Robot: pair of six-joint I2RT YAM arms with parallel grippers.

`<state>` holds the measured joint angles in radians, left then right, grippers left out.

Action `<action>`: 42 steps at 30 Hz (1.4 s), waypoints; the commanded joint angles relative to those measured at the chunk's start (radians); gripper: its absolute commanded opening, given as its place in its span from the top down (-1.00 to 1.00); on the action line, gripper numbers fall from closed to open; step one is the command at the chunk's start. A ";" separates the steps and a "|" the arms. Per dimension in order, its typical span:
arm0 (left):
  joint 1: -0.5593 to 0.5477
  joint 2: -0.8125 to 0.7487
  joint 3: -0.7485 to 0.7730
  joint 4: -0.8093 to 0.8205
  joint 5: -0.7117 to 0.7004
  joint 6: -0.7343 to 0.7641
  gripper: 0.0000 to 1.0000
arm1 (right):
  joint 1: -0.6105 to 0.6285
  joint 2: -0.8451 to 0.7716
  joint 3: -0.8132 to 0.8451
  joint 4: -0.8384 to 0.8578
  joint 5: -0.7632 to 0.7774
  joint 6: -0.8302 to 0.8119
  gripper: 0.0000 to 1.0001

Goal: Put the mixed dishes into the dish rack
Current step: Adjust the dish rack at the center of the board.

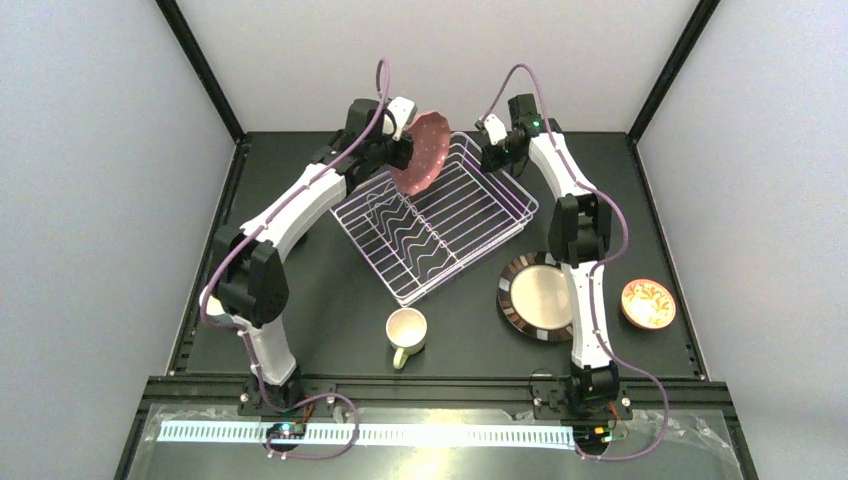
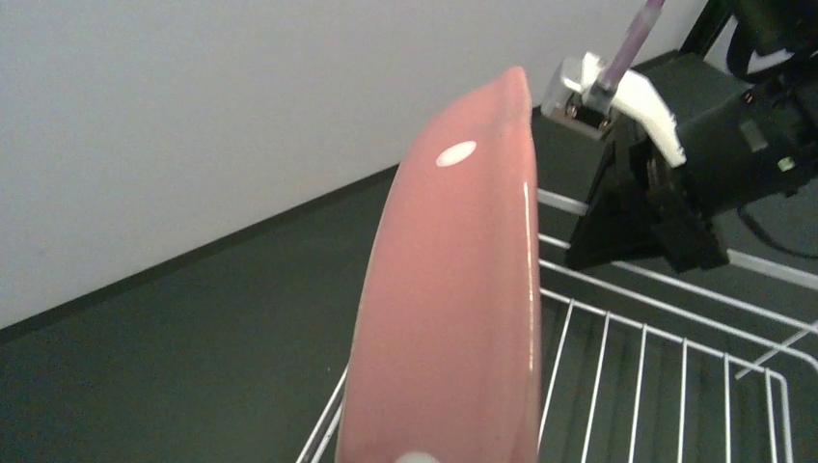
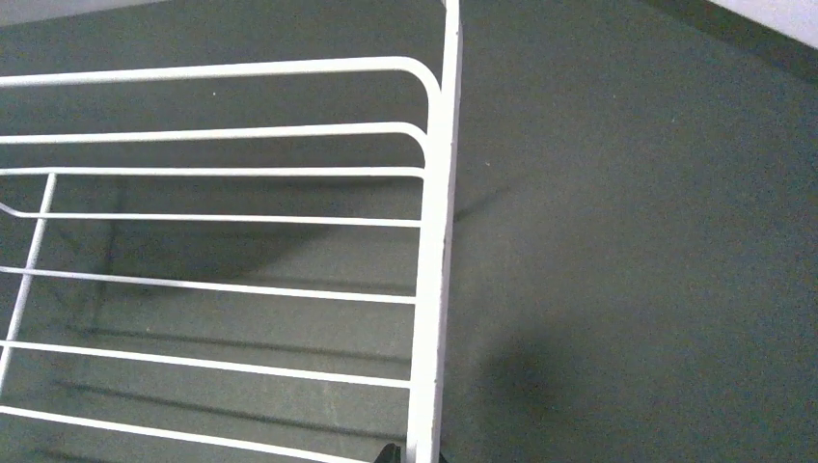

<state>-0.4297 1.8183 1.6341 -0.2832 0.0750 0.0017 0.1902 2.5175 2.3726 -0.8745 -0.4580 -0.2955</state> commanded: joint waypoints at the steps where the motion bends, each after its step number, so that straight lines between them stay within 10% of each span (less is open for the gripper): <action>1: 0.012 0.009 0.107 0.078 0.011 0.047 0.98 | -0.001 0.017 0.019 0.074 -0.028 -0.042 0.65; 4: 0.013 0.020 0.120 0.074 0.004 0.060 0.98 | -0.001 0.006 0.015 0.083 0.011 -0.010 0.20; 14: 0.014 0.061 0.119 0.133 0.002 0.113 0.97 | 0.000 -0.051 -0.002 0.126 -0.007 0.033 -0.18; 40: 0.002 0.169 0.113 0.306 -0.024 0.216 0.98 | -0.001 -0.174 -0.078 0.273 -0.083 0.144 -0.39; 42: -0.002 0.176 0.112 0.306 -0.025 0.226 0.98 | -0.001 -0.189 -0.089 0.296 -0.092 0.162 -0.67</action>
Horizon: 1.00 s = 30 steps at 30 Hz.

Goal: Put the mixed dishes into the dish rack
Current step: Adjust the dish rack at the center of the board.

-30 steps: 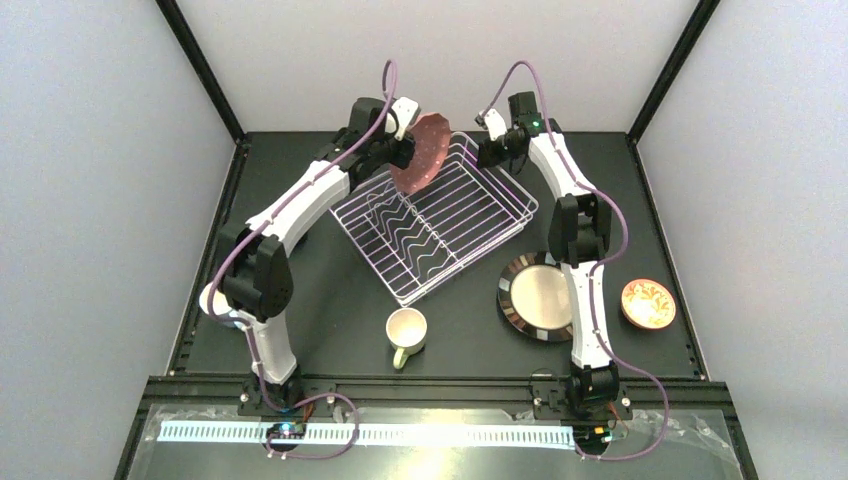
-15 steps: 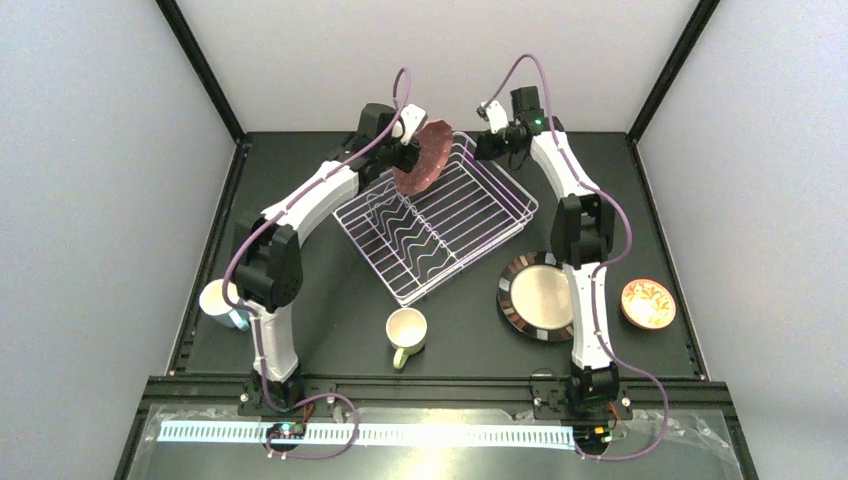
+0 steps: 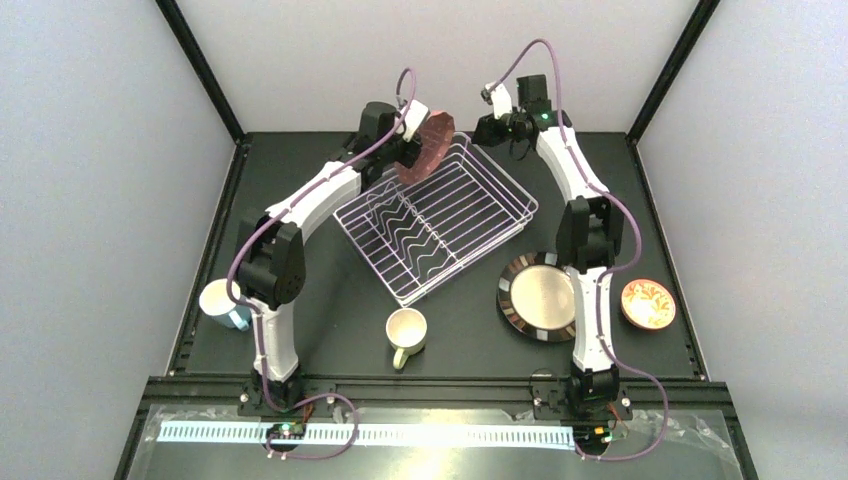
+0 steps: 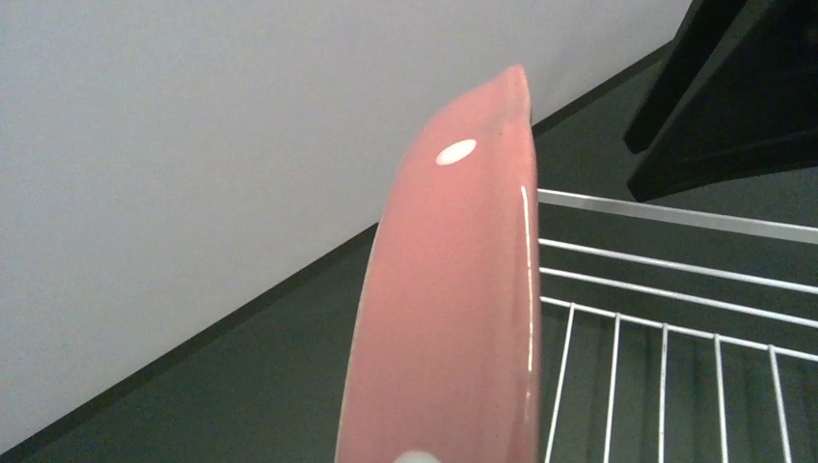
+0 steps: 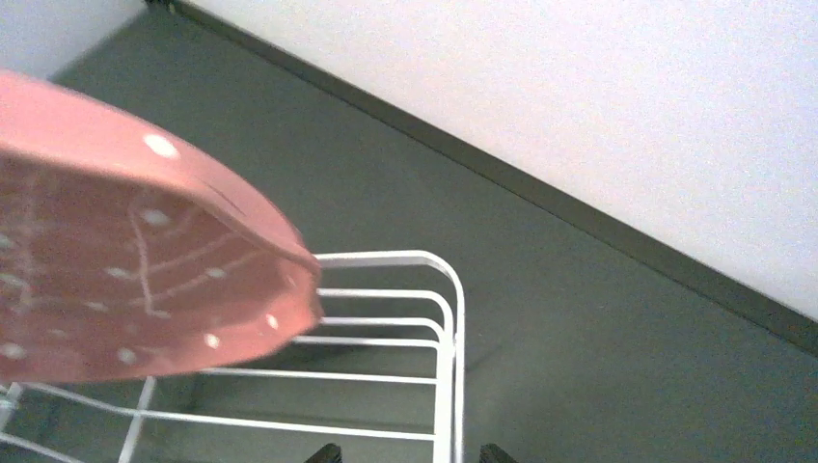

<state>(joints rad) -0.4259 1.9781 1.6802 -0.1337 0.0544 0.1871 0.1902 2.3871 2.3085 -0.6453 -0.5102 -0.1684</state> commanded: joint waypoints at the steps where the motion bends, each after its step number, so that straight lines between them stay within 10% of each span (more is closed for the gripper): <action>1: -0.006 0.019 0.066 0.157 -0.002 0.045 0.97 | 0.000 -0.070 -0.038 0.084 -0.045 0.044 -0.89; 30: -0.033 0.081 0.057 0.144 0.041 0.103 0.98 | -0.011 -0.279 -0.212 0.292 0.161 0.153 -0.96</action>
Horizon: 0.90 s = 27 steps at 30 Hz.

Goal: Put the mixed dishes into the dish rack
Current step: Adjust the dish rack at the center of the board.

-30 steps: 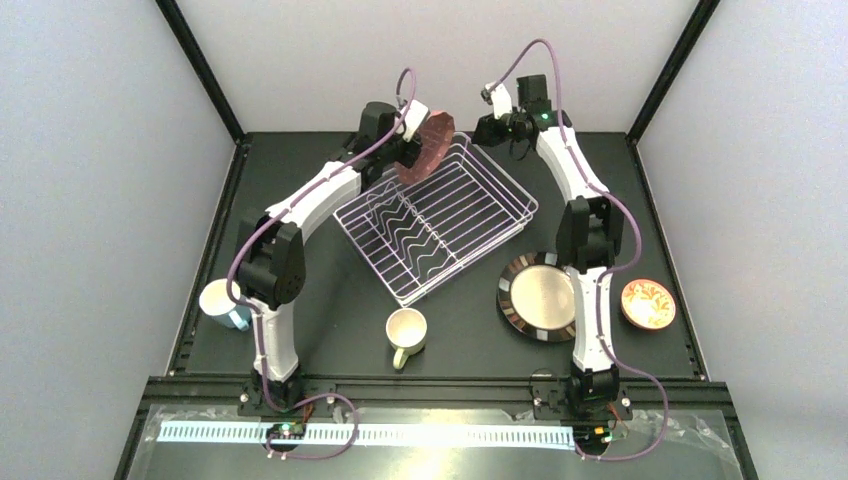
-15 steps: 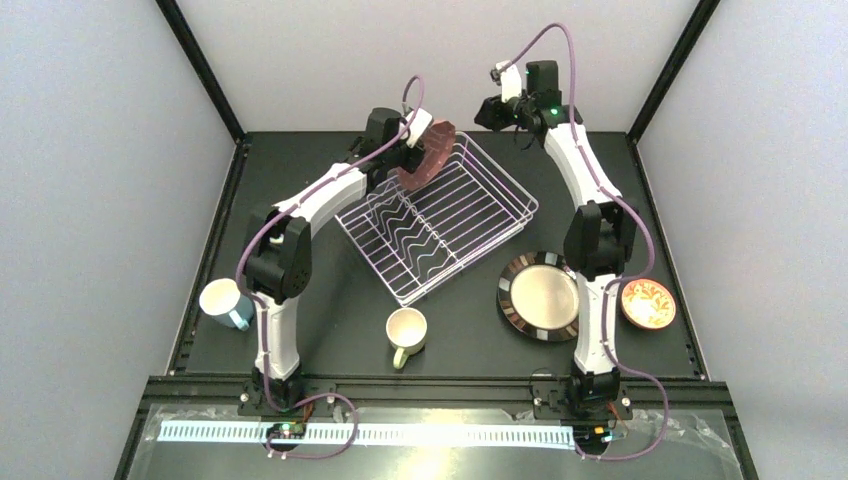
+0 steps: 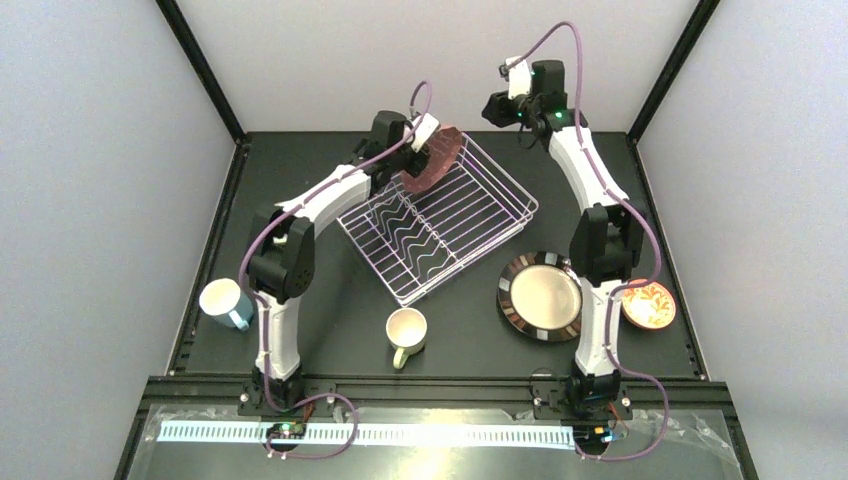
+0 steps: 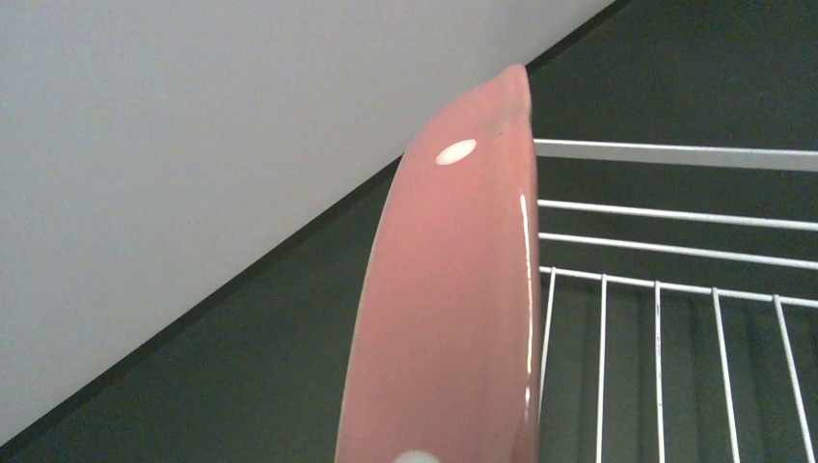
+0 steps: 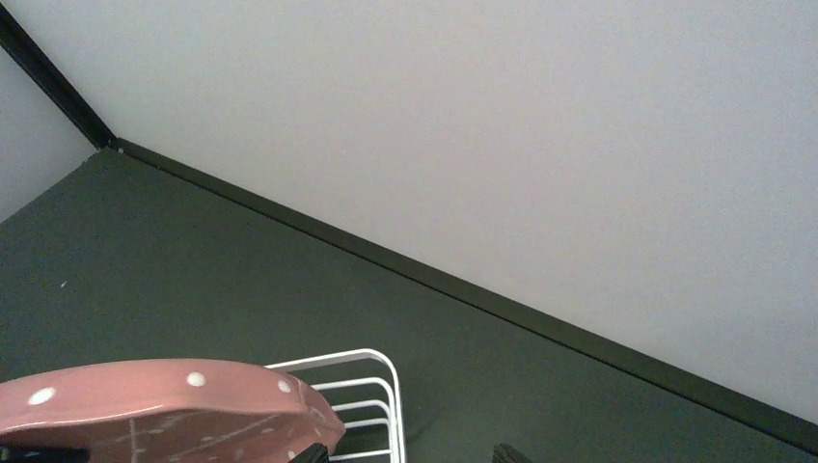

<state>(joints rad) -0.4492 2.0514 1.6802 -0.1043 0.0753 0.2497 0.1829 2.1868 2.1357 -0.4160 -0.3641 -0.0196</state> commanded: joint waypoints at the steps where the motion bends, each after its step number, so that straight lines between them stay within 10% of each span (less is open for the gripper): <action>1: -0.008 0.011 0.057 0.114 0.020 0.047 0.98 | -0.004 -0.088 -0.055 0.074 0.014 0.004 -0.96; 27: -0.025 0.071 0.057 0.045 -0.057 0.033 0.97 | -0.005 -0.162 -0.193 0.149 0.011 -0.016 -0.96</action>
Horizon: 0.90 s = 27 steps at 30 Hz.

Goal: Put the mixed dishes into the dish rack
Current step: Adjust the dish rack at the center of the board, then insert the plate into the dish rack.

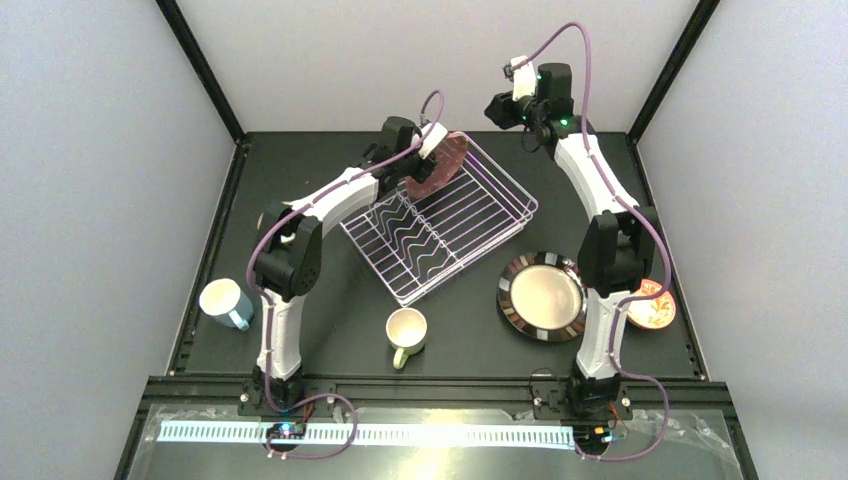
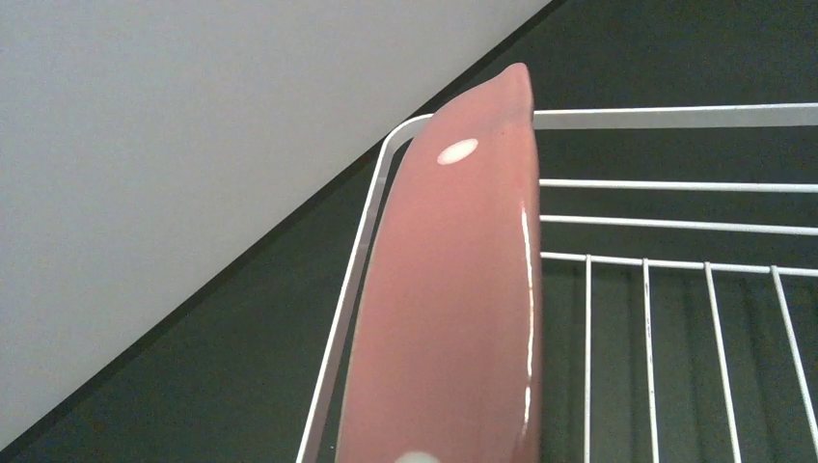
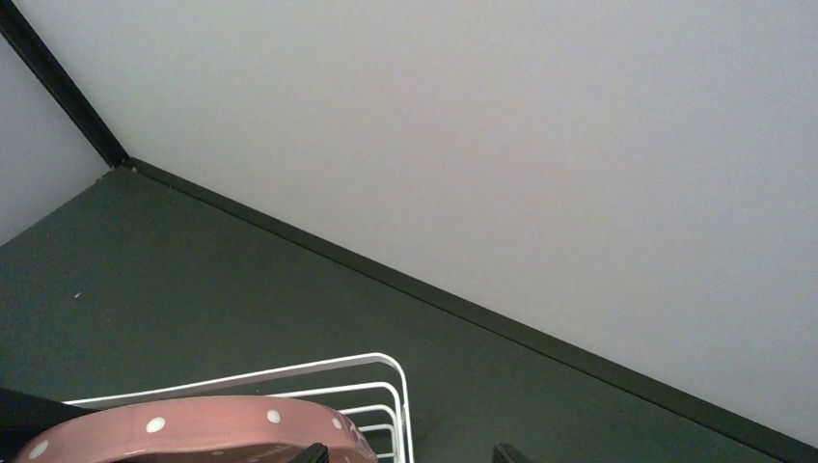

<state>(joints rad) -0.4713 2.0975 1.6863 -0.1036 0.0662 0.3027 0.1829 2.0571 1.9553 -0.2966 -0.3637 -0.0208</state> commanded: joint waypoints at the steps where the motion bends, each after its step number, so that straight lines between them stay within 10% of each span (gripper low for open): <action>1: -0.003 0.025 0.051 0.043 -0.052 -0.025 0.97 | -0.004 -0.033 -0.012 0.030 0.009 -0.016 -0.96; 27: -0.007 0.111 0.056 -0.051 -0.152 0.042 0.97 | -0.004 -0.055 -0.114 0.100 0.012 0.001 -0.96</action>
<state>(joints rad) -0.4843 2.1387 1.7302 -0.0990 0.0181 0.2813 0.1829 2.0468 1.8729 -0.2535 -0.3626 -0.0196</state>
